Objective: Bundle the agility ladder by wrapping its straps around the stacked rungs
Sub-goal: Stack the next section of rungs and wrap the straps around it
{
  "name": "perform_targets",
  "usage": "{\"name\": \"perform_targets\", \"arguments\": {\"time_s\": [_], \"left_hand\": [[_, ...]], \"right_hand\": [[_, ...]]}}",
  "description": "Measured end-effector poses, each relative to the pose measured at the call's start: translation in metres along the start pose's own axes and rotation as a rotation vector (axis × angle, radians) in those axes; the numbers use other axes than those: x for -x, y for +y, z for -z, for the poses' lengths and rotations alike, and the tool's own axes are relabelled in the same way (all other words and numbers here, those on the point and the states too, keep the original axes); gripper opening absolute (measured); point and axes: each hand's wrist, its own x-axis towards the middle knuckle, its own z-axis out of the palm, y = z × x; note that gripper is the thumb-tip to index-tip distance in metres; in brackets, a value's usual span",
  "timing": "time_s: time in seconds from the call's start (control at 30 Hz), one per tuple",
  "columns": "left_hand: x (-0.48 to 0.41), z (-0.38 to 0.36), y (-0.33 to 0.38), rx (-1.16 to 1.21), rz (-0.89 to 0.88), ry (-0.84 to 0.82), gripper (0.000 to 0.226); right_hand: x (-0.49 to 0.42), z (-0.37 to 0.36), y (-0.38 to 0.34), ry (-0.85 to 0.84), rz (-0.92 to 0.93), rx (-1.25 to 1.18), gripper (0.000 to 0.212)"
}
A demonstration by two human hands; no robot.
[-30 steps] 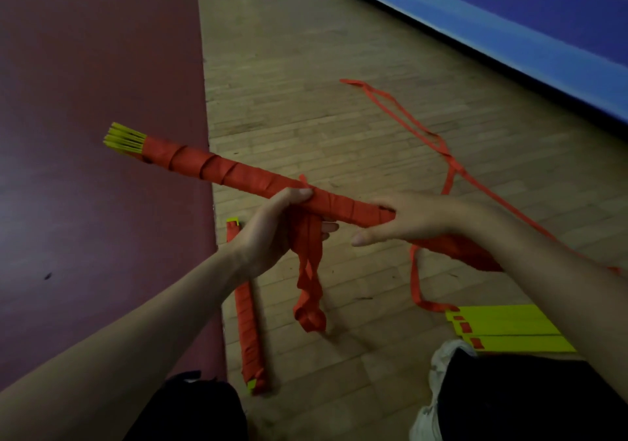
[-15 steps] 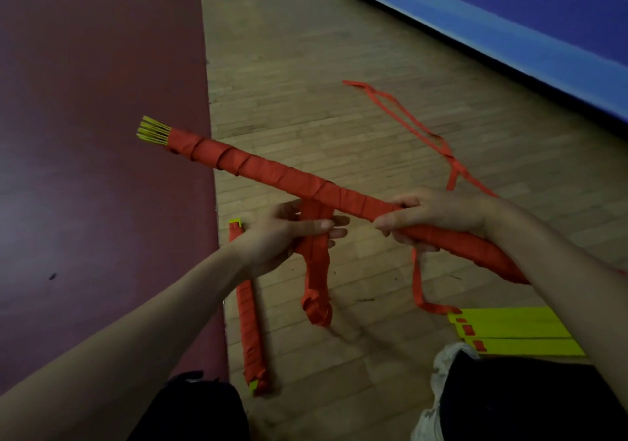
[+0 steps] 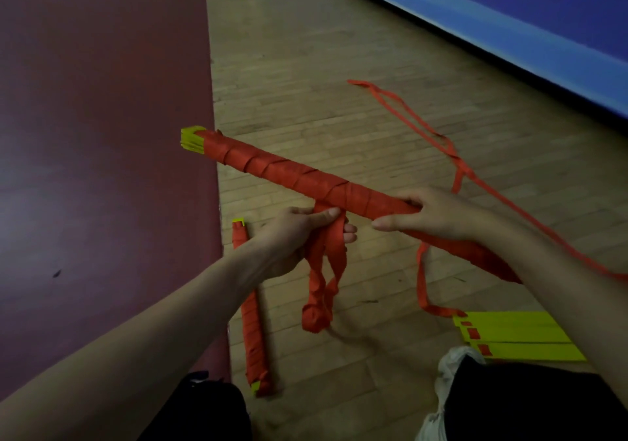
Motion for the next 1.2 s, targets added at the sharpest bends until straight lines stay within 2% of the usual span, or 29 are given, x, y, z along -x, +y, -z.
{"name": "perform_targets", "arguments": {"time_s": [0.07,0.2,0.3,0.53,0.63,0.77,0.87,0.93,1.0,1.1,1.13,1.2], "left_hand": [[-0.001,0.000,-0.002,0.001,-0.004,0.007,0.020],[-0.002,-0.002,-0.007,0.002,-0.024,0.071,0.015],[-0.001,0.000,-0.005,-0.019,-0.057,0.102,0.018],[0.007,-0.002,-0.002,0.005,-0.078,0.117,0.024],[0.008,-0.003,0.001,0.002,-0.102,0.121,0.036],[0.007,0.001,0.008,0.016,-0.053,0.188,0.059],[0.005,0.005,0.009,0.011,-0.062,0.289,0.044],[0.004,0.008,0.009,-0.010,-0.080,0.285,0.039],[0.004,0.010,0.009,-0.060,-0.106,0.218,0.042],[0.005,0.011,0.011,-0.108,-0.164,0.121,0.039],[0.004,0.012,0.011,-0.124,-0.185,0.096,0.041],[0.005,0.014,0.011,-0.163,-0.217,0.038,0.049]], "right_hand": [[-0.001,-0.003,-0.002,0.095,0.019,0.226,0.080],[0.005,-0.017,-0.015,0.227,0.042,0.549,0.063],[0.006,-0.027,-0.022,0.335,0.100,0.588,0.056],[0.000,-0.045,-0.015,0.582,0.289,0.756,0.059],[-0.002,-0.052,-0.012,0.702,0.398,0.813,0.073],[-0.003,-0.060,-0.008,0.730,0.494,0.819,0.093],[-0.003,-0.061,-0.007,0.678,0.550,0.808,0.091],[-0.003,-0.057,-0.009,0.603,0.523,0.696,0.082],[-0.002,-0.046,-0.016,0.426,0.412,0.478,0.064],[0.002,-0.028,-0.022,0.142,0.223,0.154,0.023],[0.002,-0.024,-0.021,0.033,0.171,0.032,0.026],[0.001,-0.023,-0.016,-0.135,0.080,-0.166,0.051]]}}
